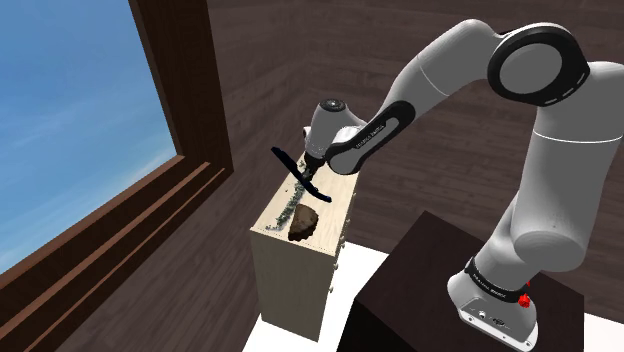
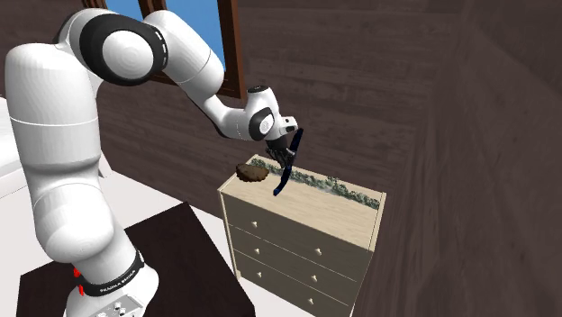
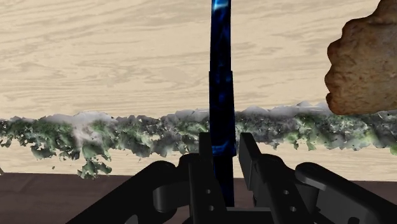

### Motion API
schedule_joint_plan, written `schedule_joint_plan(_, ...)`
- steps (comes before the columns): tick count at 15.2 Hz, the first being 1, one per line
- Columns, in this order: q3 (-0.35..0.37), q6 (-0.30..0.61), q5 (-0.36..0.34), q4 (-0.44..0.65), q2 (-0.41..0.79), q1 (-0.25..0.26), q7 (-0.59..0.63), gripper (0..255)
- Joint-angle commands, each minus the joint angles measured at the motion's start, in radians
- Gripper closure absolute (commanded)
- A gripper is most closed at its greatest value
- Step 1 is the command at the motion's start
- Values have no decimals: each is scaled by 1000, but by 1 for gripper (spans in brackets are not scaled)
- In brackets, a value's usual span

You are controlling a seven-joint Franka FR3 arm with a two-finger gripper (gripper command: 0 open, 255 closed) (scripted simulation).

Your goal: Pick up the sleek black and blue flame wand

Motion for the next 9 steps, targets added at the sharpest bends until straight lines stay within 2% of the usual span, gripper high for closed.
schedule_joint_plan(1, 0, 0, 0, 0, 0, 0, 0, 255)
schedule_joint_plan(9, 21, -79, 41, 6, -74, -13, -40, 255)
